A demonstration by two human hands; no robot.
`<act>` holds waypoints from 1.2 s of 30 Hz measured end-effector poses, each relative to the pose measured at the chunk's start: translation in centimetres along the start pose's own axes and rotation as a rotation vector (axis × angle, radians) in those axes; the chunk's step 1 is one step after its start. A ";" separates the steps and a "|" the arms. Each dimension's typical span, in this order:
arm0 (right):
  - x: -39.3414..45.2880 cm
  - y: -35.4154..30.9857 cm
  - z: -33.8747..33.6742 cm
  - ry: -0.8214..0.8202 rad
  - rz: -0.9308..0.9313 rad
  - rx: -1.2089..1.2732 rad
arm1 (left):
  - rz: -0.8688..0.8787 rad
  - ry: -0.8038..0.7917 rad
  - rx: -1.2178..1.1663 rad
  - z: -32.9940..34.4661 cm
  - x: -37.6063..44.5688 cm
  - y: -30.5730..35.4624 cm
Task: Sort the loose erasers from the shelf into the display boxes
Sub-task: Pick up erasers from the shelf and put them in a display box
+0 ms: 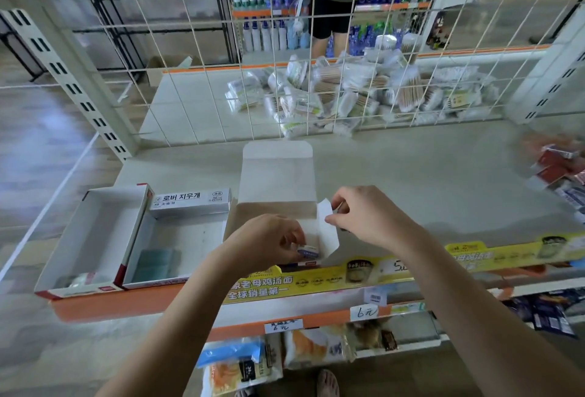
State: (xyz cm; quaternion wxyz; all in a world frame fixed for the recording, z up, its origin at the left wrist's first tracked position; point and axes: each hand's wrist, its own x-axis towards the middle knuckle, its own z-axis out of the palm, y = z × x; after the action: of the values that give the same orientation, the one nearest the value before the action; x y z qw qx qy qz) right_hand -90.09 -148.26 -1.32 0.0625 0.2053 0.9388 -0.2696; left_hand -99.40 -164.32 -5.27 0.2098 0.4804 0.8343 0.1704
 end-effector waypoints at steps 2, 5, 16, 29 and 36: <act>0.0 0.1 0.0 0.000 0.005 0.033 | 0.002 -0.026 -0.004 -0.1 0.2 -0.3; 0.1 0.2 0.1 -0.011 0.012 0.072 | 0.011 -0.068 0.005 -0.1 0.4 -0.5; 0.4 0.7 0.1 -0.068 0.021 0.186 | -0.026 -0.140 -0.006 -0.7 0.8 0.3; 1.1 0.6 -0.2 -0.131 -0.005 0.153 | -0.064 -0.206 0.002 -0.6 1.1 1.0; 1.1 0.6 -0.1 -0.126 0.001 0.122 | -0.056 -0.213 0.034 -0.9 1.2 1.0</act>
State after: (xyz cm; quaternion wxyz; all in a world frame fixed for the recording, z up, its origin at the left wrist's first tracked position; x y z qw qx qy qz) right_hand -90.81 -147.37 -1.78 0.1088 0.1918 0.9147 -0.3386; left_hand -99.64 -162.82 -4.25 0.2937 0.4759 0.8231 0.0986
